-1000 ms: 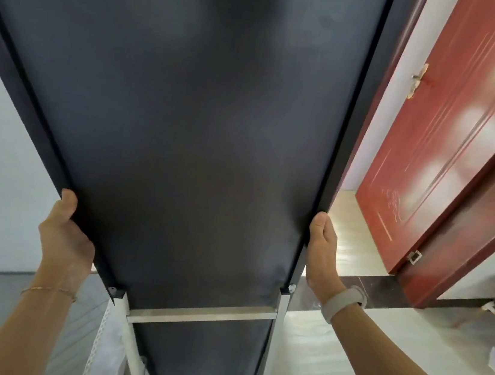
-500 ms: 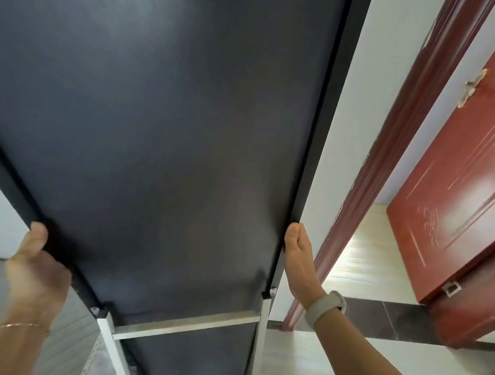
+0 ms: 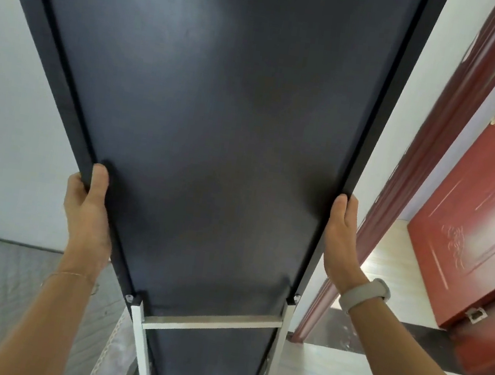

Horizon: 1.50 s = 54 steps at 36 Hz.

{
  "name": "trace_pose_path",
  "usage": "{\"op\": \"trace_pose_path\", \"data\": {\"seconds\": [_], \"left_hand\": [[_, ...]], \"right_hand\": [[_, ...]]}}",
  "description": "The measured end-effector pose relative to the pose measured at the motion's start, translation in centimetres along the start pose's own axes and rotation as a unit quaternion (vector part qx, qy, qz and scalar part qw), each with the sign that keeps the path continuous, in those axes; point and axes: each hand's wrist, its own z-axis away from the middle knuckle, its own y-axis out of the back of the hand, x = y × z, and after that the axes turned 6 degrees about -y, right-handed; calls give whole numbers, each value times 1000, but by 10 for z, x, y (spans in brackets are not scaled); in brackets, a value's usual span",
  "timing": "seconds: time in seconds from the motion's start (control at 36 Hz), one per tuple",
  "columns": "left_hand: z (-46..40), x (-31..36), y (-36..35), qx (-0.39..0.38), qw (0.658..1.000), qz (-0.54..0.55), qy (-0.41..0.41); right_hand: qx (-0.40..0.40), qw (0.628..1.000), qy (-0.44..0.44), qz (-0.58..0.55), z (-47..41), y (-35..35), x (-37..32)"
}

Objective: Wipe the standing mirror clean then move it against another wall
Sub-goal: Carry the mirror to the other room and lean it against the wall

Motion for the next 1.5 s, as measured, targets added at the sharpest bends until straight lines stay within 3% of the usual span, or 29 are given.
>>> {"op": "trace_pose_path", "data": {"seconds": [0.14, 0.36, 0.61, 0.72, 0.83, 1.0, 1.08, 1.19, 1.28, 1.5], "left_hand": [[-9, 11, -1, 60, 996, -44, -49], [11, 26, 29, 95, 991, -72, -68], [38, 37, 39, 8, 992, -103, -77], [41, 38, 27, 16, 990, -116, -74], [39, 43, 30, 31, 991, -116, -59], [41, 54, 27, -10, 987, -159, -25], [47, 60, 31, -11, 984, -177, -18], [59, 66, 37, -18, 980, -197, -23], [78, 71, 31, -25, 971, -232, -55], [124, 92, 10, -4, 950, -301, -76]], "right_hand": [[21, 1000, -18, 2, 7, -20, -12], [-15, 1000, -7, 22, 3, -36, -21], [-19, 994, -75, 83, -18, -46, -23], [-75, 991, -65, 95, -1, -45, -35], [-99, 991, 30, 87, 21, -55, -69], [-162, 968, 178, 71, 76, -100, -152], [-223, 957, 176, 57, 102, -127, -171], [-285, 950, 108, 62, 129, -148, -175], [-280, 950, 97, 98, 146, -152, -175], [-177, 960, 117, 183, 165, -146, -193]]}}
